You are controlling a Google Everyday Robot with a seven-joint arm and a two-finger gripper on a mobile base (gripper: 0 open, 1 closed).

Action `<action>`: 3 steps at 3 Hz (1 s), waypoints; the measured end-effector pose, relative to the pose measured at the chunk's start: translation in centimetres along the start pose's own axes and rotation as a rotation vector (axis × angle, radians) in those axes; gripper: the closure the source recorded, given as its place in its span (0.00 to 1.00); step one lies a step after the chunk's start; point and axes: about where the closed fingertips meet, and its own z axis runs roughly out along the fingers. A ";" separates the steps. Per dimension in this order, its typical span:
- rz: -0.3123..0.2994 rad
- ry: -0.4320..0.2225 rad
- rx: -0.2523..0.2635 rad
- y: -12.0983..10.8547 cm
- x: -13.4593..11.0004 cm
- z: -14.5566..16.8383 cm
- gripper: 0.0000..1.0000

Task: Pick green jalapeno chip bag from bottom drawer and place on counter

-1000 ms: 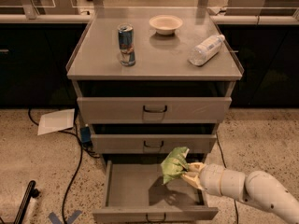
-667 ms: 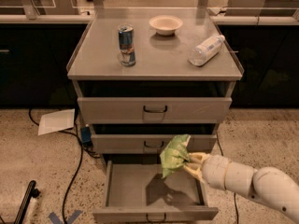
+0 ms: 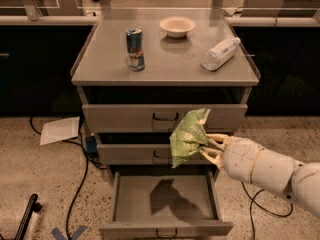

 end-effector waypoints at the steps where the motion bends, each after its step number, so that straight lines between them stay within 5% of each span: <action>1: 0.000 0.000 0.000 0.0 0.0 0.0 1.00; 2: 0.016 -0.014 -0.006 0.1 -0.2 0.6 1.00; 3: 0.031 -0.028 -0.008 -2.2 -2.6 0.4 1.00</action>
Offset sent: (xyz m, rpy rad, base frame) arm 0.0069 0.0096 -0.0029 0.0431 0.0144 0.0062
